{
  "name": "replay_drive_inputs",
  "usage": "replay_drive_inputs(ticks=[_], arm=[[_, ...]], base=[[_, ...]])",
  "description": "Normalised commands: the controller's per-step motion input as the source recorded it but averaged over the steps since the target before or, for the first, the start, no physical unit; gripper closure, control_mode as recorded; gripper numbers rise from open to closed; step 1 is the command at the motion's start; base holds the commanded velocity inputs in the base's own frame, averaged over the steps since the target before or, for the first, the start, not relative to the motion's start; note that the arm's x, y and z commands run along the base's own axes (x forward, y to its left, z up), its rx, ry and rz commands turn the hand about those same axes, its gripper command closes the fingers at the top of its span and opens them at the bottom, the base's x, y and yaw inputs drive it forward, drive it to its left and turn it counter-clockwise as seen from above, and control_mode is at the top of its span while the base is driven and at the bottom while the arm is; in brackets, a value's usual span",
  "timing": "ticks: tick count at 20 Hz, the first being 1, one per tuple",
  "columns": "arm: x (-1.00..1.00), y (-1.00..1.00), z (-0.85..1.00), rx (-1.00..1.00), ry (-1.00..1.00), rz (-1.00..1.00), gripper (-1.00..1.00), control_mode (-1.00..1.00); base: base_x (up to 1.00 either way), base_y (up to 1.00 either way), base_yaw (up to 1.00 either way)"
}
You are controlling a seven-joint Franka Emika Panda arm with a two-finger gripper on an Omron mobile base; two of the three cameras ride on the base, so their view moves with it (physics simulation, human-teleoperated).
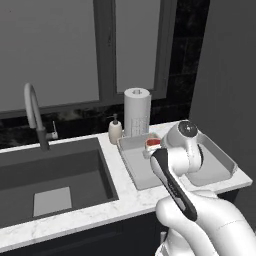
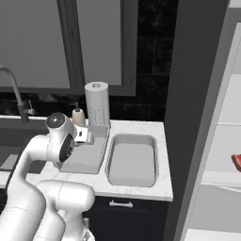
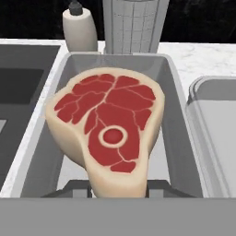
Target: Place one lime and one steak in each tupperware on the nearby counter, to pack two identical lunches.
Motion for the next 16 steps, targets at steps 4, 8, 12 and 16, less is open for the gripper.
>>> replay_drive_inputs(ticks=[4,8,12,16], arm=[[0.27,0.0,-0.36,0.0,0.0,0.0,1.0,-1.0],[0.23,-0.01,-0.41,0.0,0.01,0.0,1.0,-1.0],[0.22,-0.06,-0.46,0.0,0.06,0.0,1.0,-1.0],[0.17,-0.03,-0.48,0.0,0.03,0.0,1.0,-1.0]], base=[[0.0,0.0,0.0],[0.0,0.0,0.0],[0.0,0.0,0.0],[0.0,0.0,0.0]])
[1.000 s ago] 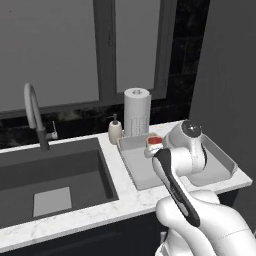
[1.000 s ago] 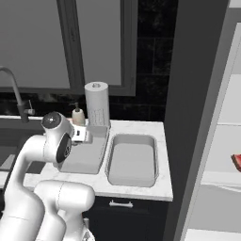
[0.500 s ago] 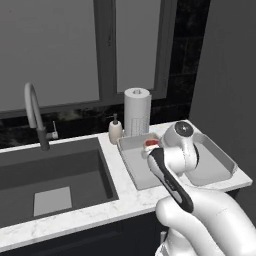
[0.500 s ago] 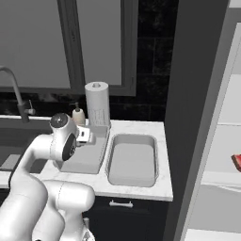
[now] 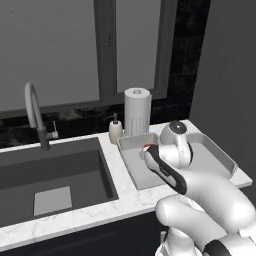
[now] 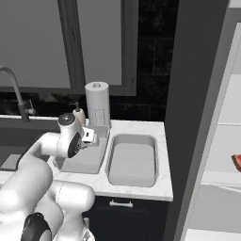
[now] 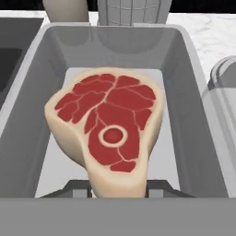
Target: Place one lime and one steak in each tupperware on the nearby counter, to pack two identical lunches.
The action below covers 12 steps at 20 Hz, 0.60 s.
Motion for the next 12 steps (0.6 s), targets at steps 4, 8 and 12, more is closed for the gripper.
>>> replay_drive_inputs(ticks=[4,8,12], arm=[[0.25,0.0,-0.51,0.0,0.0,0.0,-1.0,-1.0],[0.28,0.0,-0.53,0.0,-0.01,0.0,-1.0,-1.0],[0.07,0.0,-0.08,0.0,-0.03,0.0,-1.0,-1.0]], base=[[0.0,0.0,0.0],[0.0,0.0,0.0],[0.0,0.0,0.0]])
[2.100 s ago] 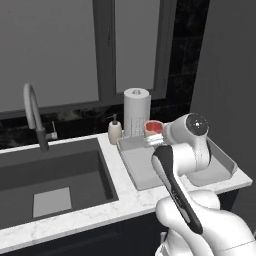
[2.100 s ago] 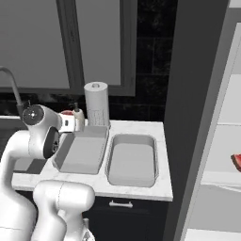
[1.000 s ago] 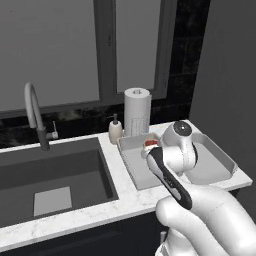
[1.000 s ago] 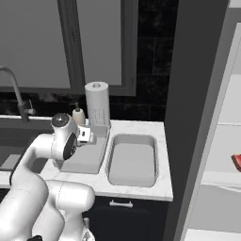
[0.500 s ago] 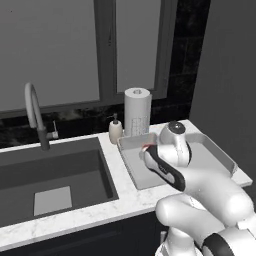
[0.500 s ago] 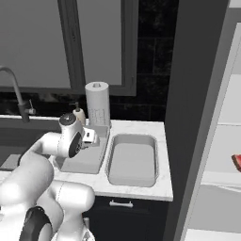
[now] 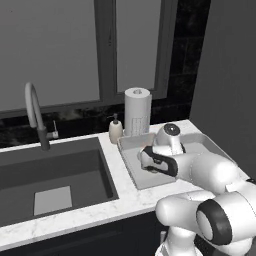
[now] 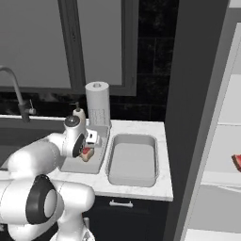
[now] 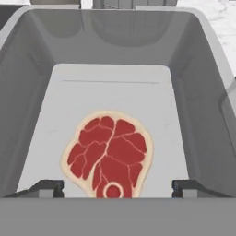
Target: Place one lime and one steak in each tupperware on the nearby counter, to pack two identical lunches.
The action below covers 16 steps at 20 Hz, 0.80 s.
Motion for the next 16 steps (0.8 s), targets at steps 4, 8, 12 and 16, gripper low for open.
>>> replay_drive_inputs(ticks=[4,8,12,16], arm=[[-0.45,0.0,0.49,0.0,-0.11,0.0,-1.0,-1.0],[-0.95,0.0,0.63,0.0,-0.18,0.0,-1.0,-1.0],[-0.99,0.0,0.49,0.0,-0.16,0.0,-1.0,-1.0],[-0.77,0.0,0.58,0.0,-0.1,-0.04,-1.0,-1.0]], base=[[0.0,0.0,0.0],[0.0,0.0,0.0],[0.0,0.0,0.0],[0.0,0.0,0.0]])
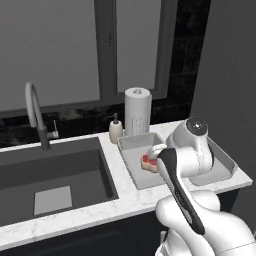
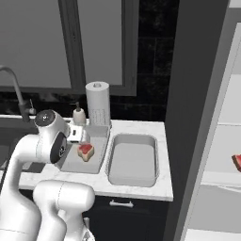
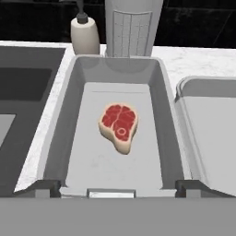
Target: Place one lime and one steak in each tupperware on the nearby counter, to pack two identical lunches.
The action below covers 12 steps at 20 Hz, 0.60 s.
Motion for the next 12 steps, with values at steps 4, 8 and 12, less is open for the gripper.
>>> replay_drive_inputs(ticks=[4,8,12], arm=[[-0.6,0.0,0.34,0.0,-0.04,-0.06,-1.0,-1.0],[-0.86,0.0,-0.03,0.0,-0.07,-0.04,-1.0,-1.0],[0.0,0.0,0.0,0.0,0.0,0.0,-1.0,1.0]], base=[[0.0,0.0,0.0],[0.0,0.0,0.0],[-1.0,-0.07,-0.02]])
